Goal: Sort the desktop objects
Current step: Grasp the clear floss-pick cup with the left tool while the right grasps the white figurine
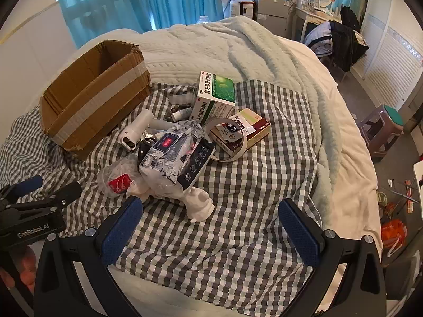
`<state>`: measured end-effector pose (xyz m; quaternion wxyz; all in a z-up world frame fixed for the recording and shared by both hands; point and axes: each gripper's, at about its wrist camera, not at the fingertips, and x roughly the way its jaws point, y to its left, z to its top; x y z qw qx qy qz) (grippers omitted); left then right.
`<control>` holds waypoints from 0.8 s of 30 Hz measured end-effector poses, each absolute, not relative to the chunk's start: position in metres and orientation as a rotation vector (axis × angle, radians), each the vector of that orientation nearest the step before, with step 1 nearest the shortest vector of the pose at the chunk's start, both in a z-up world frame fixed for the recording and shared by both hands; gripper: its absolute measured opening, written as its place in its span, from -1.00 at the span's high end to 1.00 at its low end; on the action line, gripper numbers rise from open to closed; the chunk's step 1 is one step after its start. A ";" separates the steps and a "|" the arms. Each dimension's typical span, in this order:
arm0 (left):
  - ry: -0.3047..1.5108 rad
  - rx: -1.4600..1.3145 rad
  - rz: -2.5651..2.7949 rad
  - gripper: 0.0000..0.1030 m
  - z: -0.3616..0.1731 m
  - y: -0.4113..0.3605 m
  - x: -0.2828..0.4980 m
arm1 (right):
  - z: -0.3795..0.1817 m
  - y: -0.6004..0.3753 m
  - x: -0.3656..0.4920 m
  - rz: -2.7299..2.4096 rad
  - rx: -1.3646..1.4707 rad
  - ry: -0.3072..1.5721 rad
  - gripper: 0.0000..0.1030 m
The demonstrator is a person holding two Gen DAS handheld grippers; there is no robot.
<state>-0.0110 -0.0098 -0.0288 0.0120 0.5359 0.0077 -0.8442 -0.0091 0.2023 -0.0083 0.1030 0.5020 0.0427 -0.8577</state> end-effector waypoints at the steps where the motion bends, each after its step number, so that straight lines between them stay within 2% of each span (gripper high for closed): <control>1: 0.018 1.680 -2.628 -1.00 -0.032 -0.010 -0.013 | -0.009 0.203 -0.010 -2.530 1.481 0.128 -0.99; 10: -0.049 1.783 -2.632 -1.00 -0.061 0.001 -0.032 | -0.029 0.203 -0.019 -2.462 1.491 0.147 -0.99; 24: -0.209 1.854 -2.718 -1.00 -0.112 0.005 -0.067 | -0.104 0.192 -0.029 -2.324 1.577 0.306 -0.99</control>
